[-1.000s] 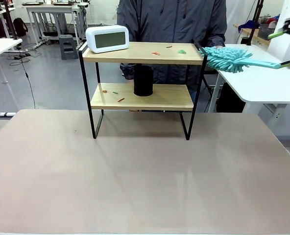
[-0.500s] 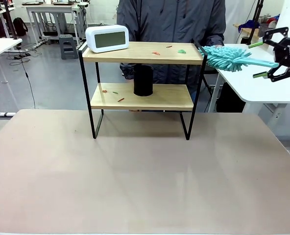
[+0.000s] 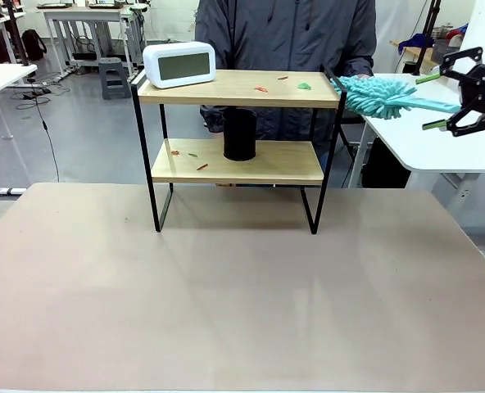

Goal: Clean the shelf.
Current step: Pick up the Duster from the human.

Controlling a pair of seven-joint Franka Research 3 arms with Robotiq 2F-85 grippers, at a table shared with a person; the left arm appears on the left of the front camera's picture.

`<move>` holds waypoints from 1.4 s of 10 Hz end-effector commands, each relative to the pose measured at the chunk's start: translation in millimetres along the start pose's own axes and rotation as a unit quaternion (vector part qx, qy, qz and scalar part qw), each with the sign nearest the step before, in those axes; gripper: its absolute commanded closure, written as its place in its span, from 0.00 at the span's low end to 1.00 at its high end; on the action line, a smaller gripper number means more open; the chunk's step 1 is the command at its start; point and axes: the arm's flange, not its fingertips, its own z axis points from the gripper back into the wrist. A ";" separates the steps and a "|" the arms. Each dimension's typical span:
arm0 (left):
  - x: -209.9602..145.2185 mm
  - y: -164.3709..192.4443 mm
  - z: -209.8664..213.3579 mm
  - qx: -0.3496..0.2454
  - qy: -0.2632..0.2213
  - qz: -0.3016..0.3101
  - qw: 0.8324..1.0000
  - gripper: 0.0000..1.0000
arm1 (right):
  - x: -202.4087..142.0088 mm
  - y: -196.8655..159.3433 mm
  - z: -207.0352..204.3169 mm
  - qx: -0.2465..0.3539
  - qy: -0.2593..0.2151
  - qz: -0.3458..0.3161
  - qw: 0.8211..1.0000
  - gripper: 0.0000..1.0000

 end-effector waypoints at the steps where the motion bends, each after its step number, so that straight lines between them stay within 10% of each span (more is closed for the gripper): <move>1: 1.5 -1.3 -0.4 -0.007 -0.008 -0.011 1.000 0.00 | 3.0 -0.1 -7.7 0.028 0.005 0.011 1.000 1.00; 3: 1.5 -1.3 -0.4 -0.007 -0.008 -0.011 1.000 0.00 | 5.2 -0.2 -10.4 0.038 0.002 0.010 0.999 1.00; 4: 1.5 -1.3 -0.4 -0.007 -0.008 -0.011 1.000 0.00 | 5.2 0.1 -13.0 0.039 0.004 0.012 0.999 0.84; 6: 1.5 -1.3 -0.4 -0.007 -0.008 -0.011 1.000 0.00 | 5.8 0.2 -13.6 0.041 0.003 0.012 0.999 1.00; 11: 1.5 -1.3 -0.4 -0.007 -0.008 -0.011 1.000 0.00 | -2.8 1.4 -2.5 0.045 0.009 0.032 0.998 1.00; 14: 1.5 -1.3 -0.4 -0.007 -0.008 -0.011 1.000 0.00 | -87.5 35.5 79.7 -0.064 -0.002 0.296 0.953 1.00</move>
